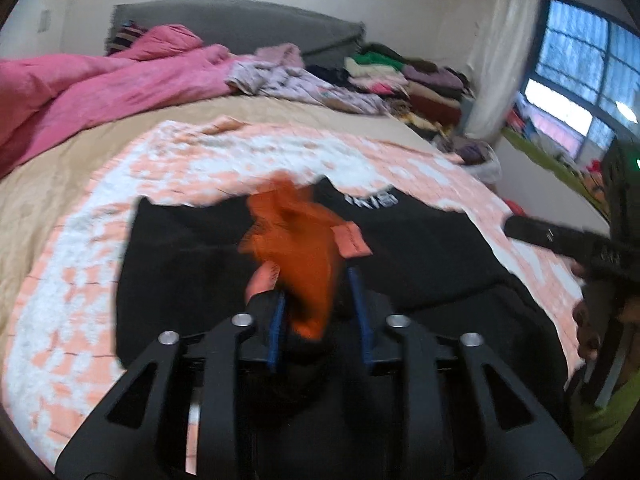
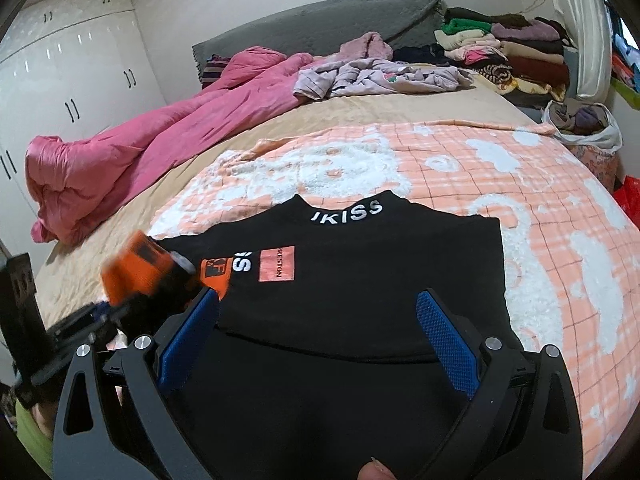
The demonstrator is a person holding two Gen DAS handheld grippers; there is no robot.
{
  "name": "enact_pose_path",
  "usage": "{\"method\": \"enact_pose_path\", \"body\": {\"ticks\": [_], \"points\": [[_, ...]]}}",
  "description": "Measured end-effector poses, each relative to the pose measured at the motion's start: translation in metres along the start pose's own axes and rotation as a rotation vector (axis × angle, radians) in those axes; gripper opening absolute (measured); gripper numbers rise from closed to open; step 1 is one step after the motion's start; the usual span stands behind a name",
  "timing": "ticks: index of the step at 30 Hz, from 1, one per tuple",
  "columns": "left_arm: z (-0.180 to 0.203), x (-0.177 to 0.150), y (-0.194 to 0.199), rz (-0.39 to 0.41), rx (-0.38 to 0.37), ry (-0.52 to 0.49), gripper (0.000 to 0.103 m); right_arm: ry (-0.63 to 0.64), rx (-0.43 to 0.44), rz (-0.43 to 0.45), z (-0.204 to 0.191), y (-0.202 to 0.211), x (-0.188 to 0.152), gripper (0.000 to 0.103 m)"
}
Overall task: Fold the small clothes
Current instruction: 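Lift the cuff with the left tool and carry it across the chest toward the right tool, then grasp the orange cuff with the right tool while the left tool releases it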
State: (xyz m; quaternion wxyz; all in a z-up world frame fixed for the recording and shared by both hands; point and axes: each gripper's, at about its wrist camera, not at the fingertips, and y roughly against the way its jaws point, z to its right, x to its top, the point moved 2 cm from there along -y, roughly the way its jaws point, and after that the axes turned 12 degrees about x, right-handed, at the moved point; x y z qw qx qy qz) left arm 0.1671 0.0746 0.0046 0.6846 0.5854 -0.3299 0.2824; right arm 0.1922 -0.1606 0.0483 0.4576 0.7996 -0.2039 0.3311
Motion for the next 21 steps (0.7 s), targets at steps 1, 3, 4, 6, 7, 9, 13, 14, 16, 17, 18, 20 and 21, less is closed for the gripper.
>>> {"method": "enact_pose_path", "body": {"ticks": [1,3,4,6,7,9,13,14,16,17,18,20,21], "points": [[0.002,-0.001,0.001,0.000,0.005,-0.013,0.031,-0.008,0.004,-0.004,0.001,-0.001,0.000,0.098],[0.007,-0.001,0.003,0.002,0.001,-0.033,0.040,-0.018,0.016,-0.011,0.002,-0.002,-0.001,0.098],[0.006,0.000,0.006,0.004,-0.002,-0.029,0.041,-0.019,0.019,-0.015,0.001,-0.003,-0.001,0.098],[0.003,0.002,0.010,0.018,0.005,-0.013,0.044,-0.016,0.025,-0.023,-0.001,-0.005,-0.002,0.098],[0.000,0.004,0.011,0.024,0.014,-0.007,0.045,-0.012,0.031,-0.031,-0.003,-0.008,-0.003,0.098],[-0.010,0.007,0.014,0.030,0.036,0.027,0.051,-0.010,0.038,-0.043,-0.005,-0.012,-0.005,0.098],[-0.028,0.012,0.013,0.021,0.085,0.081,0.054,-0.024,0.092,-0.114,-0.015,-0.032,-0.015,0.098],[-0.033,0.013,0.011,0.017,0.128,0.086,0.059,-0.030,0.109,-0.132,-0.017,-0.038,-0.019,0.098],[-0.039,0.012,0.009,0.010,0.171,0.093,0.065,-0.053,0.156,-0.185,-0.022,-0.053,-0.029,0.098],[-0.042,0.012,0.007,0.002,0.191,0.100,0.066,-0.063,0.176,-0.203,-0.024,-0.059,-0.033,0.098],[-0.046,0.013,0.006,-0.006,0.204,0.108,0.067,-0.073,0.192,-0.220,-0.026,-0.065,-0.038,0.098],[-0.055,0.012,0.004,-0.022,0.222,0.134,0.072,-0.089,0.232,-0.250,-0.031,-0.077,-0.046,0.098],[-0.058,0.013,0.003,-0.024,0.226,0.143,0.073,-0.093,0.247,-0.254,-0.034,-0.082,-0.049,0.098]]}}
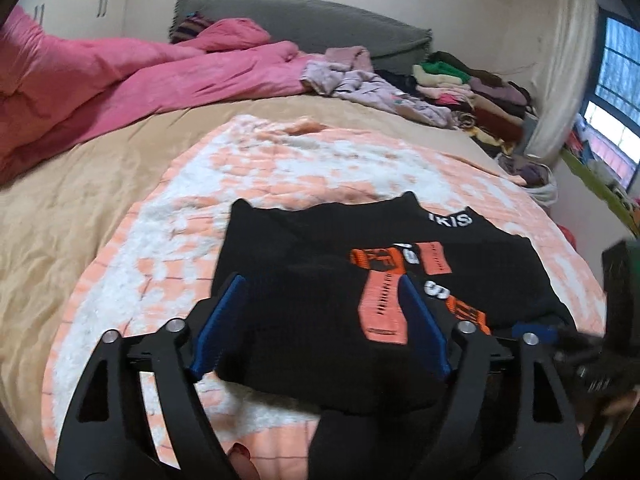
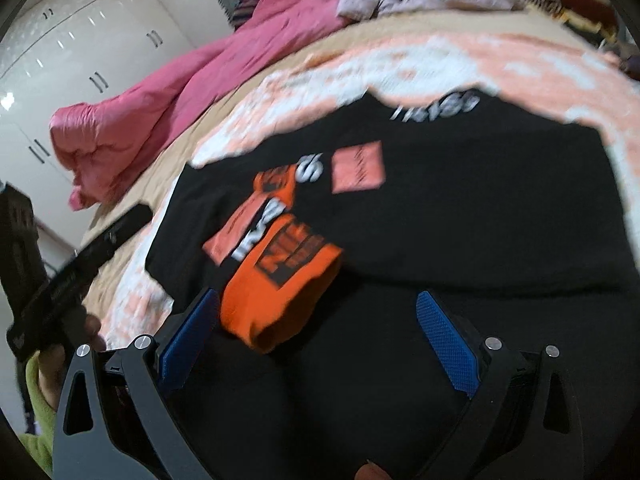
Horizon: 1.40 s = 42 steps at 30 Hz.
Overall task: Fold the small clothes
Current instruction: 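Grasp the orange cuff with the right tool while the left tool releases it, then lay the cuff flat on the chest with the right tool and open it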
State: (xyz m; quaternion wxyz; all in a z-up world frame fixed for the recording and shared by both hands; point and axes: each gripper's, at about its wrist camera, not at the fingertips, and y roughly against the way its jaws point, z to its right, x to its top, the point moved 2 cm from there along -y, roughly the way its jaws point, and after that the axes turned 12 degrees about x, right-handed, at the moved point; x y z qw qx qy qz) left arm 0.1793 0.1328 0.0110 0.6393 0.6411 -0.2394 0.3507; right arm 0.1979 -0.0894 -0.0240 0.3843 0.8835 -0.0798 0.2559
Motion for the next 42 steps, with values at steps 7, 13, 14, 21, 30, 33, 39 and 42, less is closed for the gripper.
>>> {"method": "enact_pose_path", "body": {"ticks": [7,13,14,21,30,33,39,42], "points": [[-0.023,0.009,0.004,0.034,0.082,0.039,0.073,-0.001,0.045,0.017,-0.003,-0.023,-0.003,0.096],[-0.030,0.013,0.010,0.064,0.104,0.062,0.077,0.033,0.086,0.053,-0.009,-0.021,0.002,0.039],[-0.031,0.013,0.010,0.063,0.105,0.062,0.077,0.046,0.091,0.057,-0.010,-0.020,0.004,0.020],[-0.034,0.014,0.010,0.058,0.100,0.082,0.077,0.214,0.036,0.148,-0.034,0.007,0.017,0.009],[-0.037,0.013,0.007,0.038,0.056,0.114,0.077,0.264,-0.061,0.347,-0.024,0.078,0.044,0.008],[-0.034,0.011,0.002,0.022,0.040,0.115,0.077,0.261,-0.128,0.385,-0.009,0.095,0.048,0.006],[-0.023,0.007,0.000,0.017,0.020,0.082,0.077,0.198,-0.186,0.407,0.025,0.110,0.055,0.005],[-0.017,0.006,-0.001,0.017,0.011,0.062,0.077,0.169,-0.198,0.403,0.037,0.110,0.056,0.005]]}}
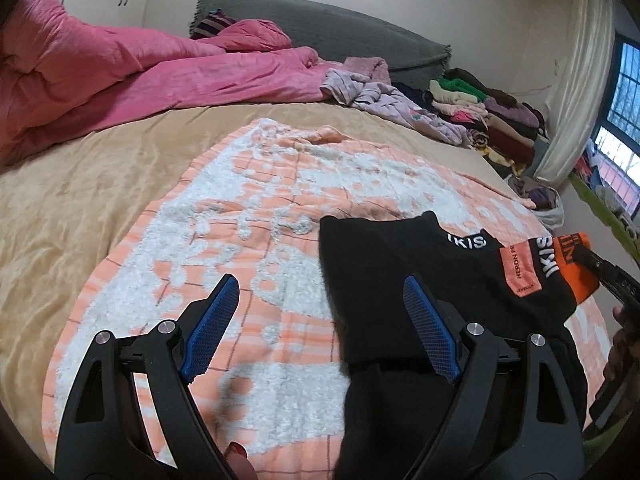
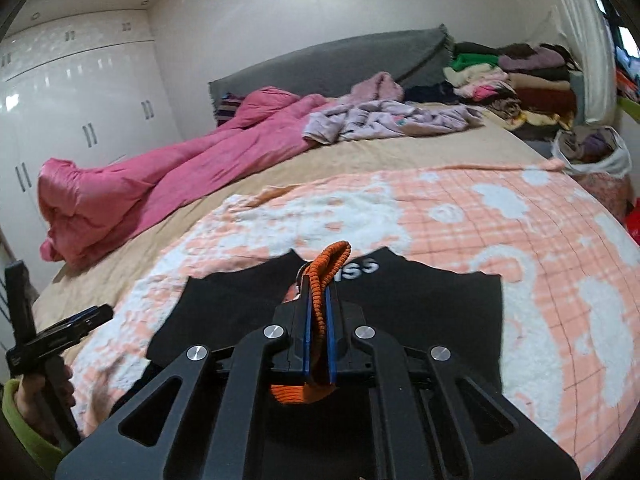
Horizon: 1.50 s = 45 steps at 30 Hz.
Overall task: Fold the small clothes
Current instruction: 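Lay the cuff flat on the chest with the right tool and open it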
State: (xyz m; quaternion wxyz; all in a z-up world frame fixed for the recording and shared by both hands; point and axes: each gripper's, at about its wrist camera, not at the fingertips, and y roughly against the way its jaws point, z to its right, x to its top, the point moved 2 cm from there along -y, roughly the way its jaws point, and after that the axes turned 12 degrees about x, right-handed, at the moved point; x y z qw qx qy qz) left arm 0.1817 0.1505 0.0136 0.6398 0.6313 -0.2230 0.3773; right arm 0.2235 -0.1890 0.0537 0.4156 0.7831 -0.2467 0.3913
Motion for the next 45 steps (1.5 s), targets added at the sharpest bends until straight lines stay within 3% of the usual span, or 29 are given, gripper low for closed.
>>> {"method": "enact_pose_path", "body": {"ticks": [10,20,25,31,34,45], "points": [[0.031,-0.006,-0.002,0.015,-0.001,-0.096,0.077,-0.020,-0.037,-0.027,0.013,0.000,-0.005,0.005],[0.081,-0.003,-0.018,-0.056,0.012,-0.159,0.077,-0.021,-0.061,-0.054,0.023,0.003,-0.007,0.005],[0.106,-0.016,-0.043,-0.137,0.004,-0.186,0.077,-0.079,-0.091,-0.054,0.038,0.008,-0.008,0.009],[0.120,-0.028,-0.049,-0.127,0.017,-0.258,0.077,-0.107,-0.094,-0.047,0.045,0.014,-0.009,0.013],[0.119,-0.034,-0.053,-0.149,0.017,-0.268,0.077,-0.074,-0.087,-0.089,0.036,0.006,-0.013,0.027],[0.119,-0.038,-0.054,-0.159,0.011,-0.306,0.077,0.094,-0.038,-0.287,-0.004,-0.038,-0.047,0.036]]}}
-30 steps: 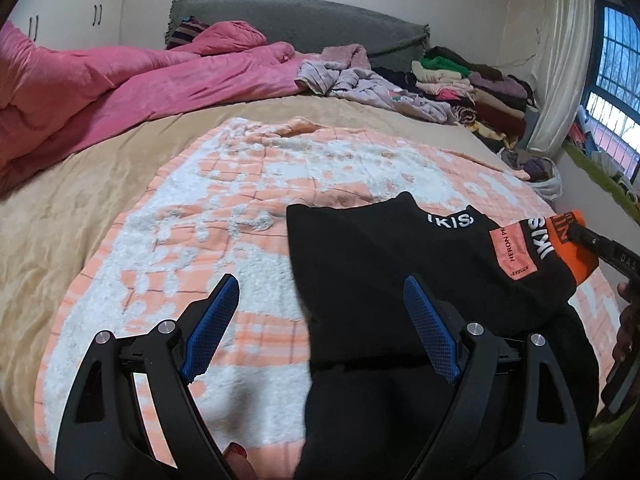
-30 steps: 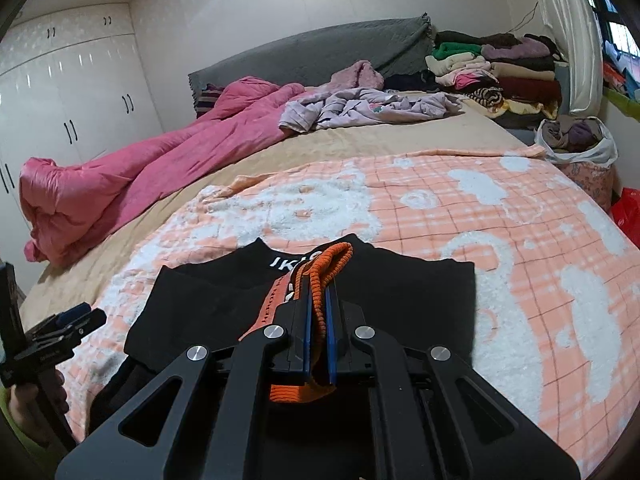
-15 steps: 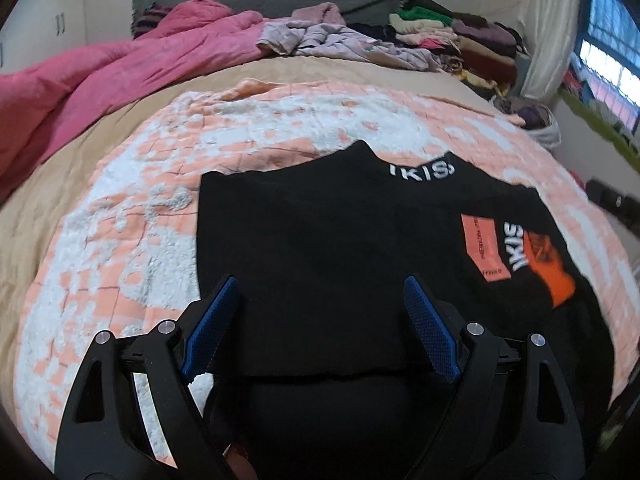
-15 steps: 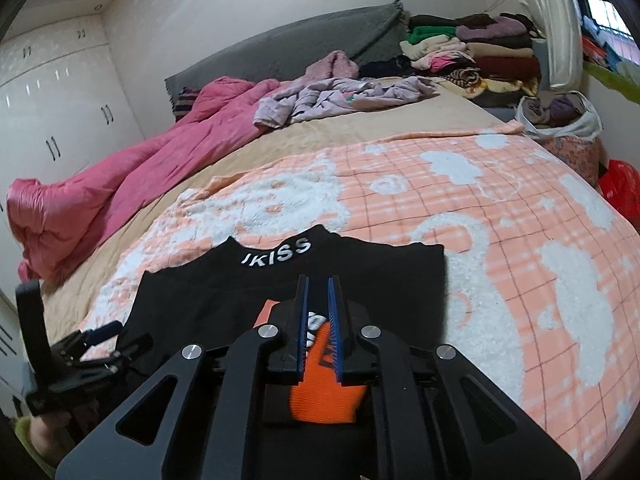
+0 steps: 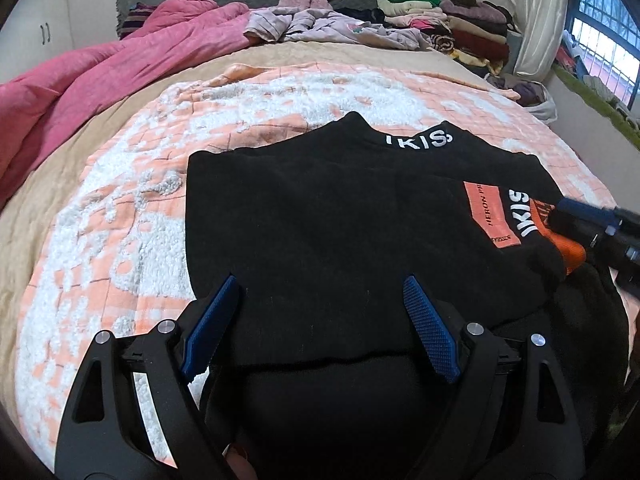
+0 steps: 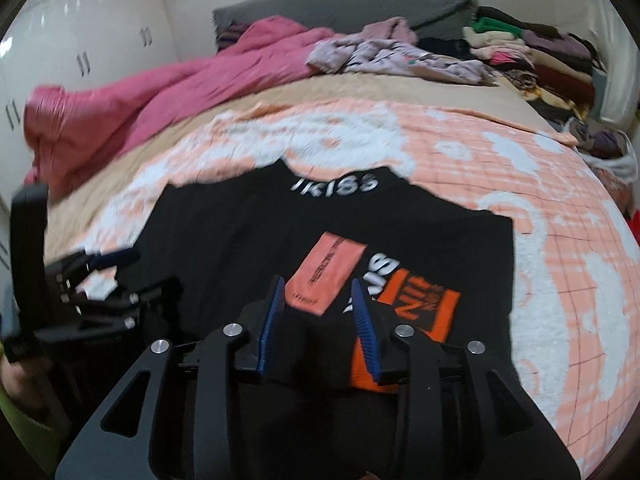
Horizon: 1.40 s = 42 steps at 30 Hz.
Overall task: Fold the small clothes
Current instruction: 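Lay the cuff flat on the chest with the right tool and open it, then move both open tools back along the sweatshirt body toward the hem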
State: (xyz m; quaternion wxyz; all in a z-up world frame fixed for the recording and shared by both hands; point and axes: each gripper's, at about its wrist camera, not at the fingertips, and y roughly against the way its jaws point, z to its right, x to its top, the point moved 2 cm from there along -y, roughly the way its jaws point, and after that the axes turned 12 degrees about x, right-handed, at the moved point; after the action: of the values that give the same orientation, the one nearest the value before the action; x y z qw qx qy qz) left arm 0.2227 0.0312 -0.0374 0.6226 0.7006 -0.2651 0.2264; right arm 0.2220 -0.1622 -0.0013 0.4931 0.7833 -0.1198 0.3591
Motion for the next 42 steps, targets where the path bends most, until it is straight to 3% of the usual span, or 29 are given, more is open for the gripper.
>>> {"method": "enact_pose_path", "body": {"ticks": [13,17,28,42], "points": [[-0.001,-0.001,-0.001,-0.007,-0.002,0.001,0.077,0.019,-0.039,-0.092,0.003,-0.018,-0.017,0.037],[-0.001,-0.003,-0.002,-0.010,-0.001,-0.004,0.077,0.002,-0.113,-0.141,0.019,-0.024,-0.025,0.050],[0.000,-0.003,-0.002,-0.013,-0.001,-0.004,0.077,-0.032,-0.081,-0.131,0.024,-0.023,-0.025,0.051],[-0.007,-0.002,0.010,-0.019,-0.023,0.017,0.077,-0.048,-0.045,-0.094,0.018,-0.011,-0.019,0.068]]}}
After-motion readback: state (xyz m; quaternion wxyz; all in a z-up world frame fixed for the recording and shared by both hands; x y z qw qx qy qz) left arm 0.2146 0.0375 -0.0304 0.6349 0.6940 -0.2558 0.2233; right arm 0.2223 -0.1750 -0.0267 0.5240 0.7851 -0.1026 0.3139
